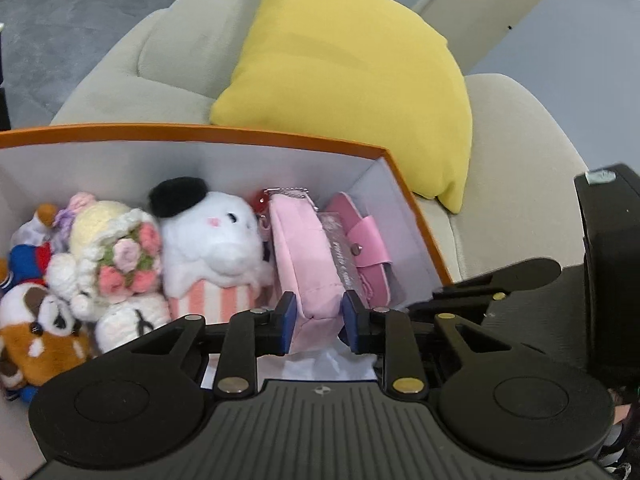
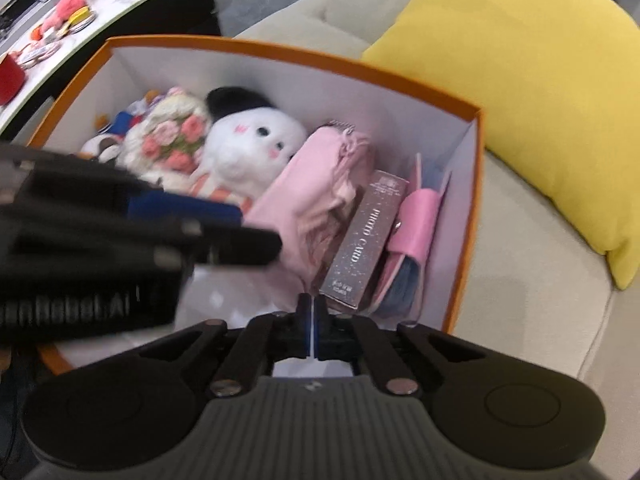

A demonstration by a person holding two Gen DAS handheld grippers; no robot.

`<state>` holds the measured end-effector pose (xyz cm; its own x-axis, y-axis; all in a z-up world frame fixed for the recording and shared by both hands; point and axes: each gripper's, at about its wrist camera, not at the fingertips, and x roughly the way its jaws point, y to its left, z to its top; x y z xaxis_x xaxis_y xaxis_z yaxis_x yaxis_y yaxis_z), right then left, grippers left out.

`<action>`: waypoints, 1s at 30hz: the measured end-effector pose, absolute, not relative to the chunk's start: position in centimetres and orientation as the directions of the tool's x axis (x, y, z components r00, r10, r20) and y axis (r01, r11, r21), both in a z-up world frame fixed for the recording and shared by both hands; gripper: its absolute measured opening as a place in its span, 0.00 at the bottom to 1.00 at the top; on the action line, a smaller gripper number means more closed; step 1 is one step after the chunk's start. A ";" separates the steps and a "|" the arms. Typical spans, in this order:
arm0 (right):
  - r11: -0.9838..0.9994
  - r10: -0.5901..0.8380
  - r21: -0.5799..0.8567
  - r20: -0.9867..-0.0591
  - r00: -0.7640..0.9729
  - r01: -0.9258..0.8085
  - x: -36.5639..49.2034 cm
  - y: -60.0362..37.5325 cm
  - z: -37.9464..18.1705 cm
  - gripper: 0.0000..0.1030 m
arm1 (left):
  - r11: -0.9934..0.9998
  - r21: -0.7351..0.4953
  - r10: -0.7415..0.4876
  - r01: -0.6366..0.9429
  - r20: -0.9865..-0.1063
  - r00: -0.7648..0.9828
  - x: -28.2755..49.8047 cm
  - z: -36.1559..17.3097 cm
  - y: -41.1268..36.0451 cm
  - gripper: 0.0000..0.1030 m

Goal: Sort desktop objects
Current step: 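Open both tools to release the card box and pink holder, then move both tools to the wooden block and dark gray box on the sofa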

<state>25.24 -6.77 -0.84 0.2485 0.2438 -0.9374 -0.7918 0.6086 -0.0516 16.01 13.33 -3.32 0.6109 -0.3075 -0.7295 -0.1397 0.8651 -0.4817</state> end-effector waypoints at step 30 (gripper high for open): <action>0.766 0.434 0.138 -0.831 0.347 -0.628 22.1 -18.3 3.4 0.24 | 0.896 -0.045 0.258 -0.442 -0.757 0.600 5.4 0.4 16.8 0.58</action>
<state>22.12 -18.27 3.42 0.3475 0.4345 -0.8310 -0.6278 0.7660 0.1380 5.40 16.83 0.40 0.6003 0.2581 -0.7570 -0.4418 0.8960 -0.0448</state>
